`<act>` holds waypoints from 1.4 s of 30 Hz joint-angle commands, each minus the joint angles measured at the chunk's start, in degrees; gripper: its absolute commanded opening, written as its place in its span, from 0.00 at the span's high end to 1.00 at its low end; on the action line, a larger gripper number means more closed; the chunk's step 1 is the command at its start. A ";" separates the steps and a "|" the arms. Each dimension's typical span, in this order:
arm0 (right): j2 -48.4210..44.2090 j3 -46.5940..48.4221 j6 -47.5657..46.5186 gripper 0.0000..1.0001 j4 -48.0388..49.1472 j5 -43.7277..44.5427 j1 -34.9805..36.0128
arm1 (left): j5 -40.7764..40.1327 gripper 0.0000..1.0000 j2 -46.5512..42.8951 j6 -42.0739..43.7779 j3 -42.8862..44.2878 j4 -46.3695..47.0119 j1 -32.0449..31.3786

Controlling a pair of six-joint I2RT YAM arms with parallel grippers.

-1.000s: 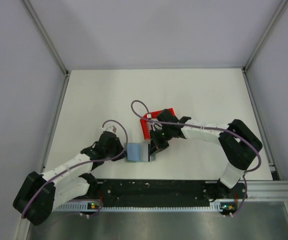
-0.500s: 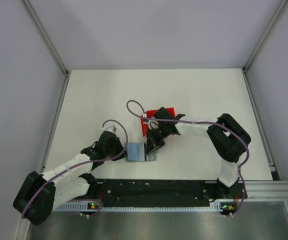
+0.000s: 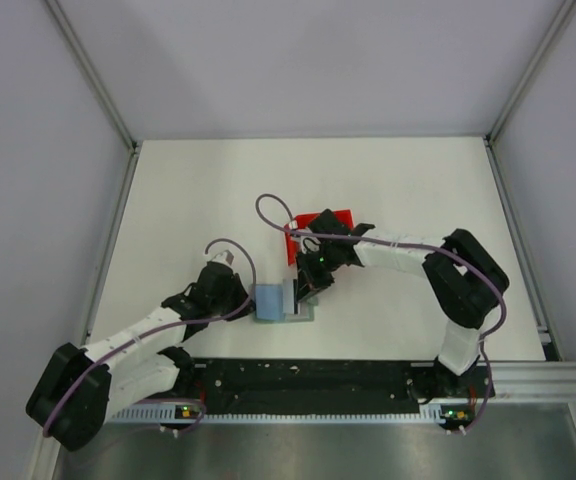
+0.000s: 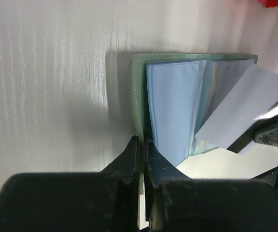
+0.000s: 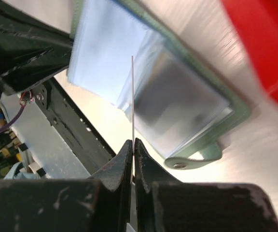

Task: Put the credit cards into the card holder
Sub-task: Insert the credit card into the card holder.

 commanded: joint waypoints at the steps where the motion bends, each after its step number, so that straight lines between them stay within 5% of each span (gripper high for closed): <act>1: -7.64 -1.27 2.29 1.00 -0.09 4.55 2.88 | -0.29 1.00 0.07 0.37 -0.22 2.58 -0.20; 17: -19.25 -20.43 13.01 1.00 9.84 0.26 3.24 | 16.22 1.00 3.93 10.04 -2.86 11.80 -1.17; 42: -14.69 -32.04 28.40 1.00 34.80 -3.09 0.60 | 16.05 1.00 3.14 6.61 -5.67 15.23 -2.84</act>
